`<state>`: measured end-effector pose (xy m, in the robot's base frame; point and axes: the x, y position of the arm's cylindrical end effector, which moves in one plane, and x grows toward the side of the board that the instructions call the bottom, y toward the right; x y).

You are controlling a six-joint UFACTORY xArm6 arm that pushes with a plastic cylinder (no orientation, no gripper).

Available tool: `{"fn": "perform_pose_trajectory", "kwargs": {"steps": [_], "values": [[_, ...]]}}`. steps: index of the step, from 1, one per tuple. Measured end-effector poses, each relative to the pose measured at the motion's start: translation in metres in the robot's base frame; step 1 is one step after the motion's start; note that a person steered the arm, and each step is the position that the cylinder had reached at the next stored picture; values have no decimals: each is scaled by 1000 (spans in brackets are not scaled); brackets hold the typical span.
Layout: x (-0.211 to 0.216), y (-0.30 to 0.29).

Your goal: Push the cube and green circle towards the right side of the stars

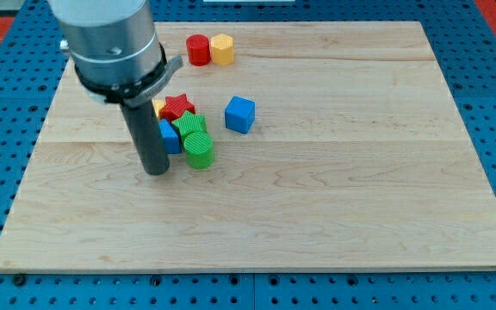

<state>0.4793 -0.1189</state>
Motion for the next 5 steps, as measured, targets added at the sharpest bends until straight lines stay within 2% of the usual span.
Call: {"fn": "perform_pose_trajectory", "kwargs": {"steps": [2,4,5], "values": [[-9,50],[3,58],[-4,73]]}}
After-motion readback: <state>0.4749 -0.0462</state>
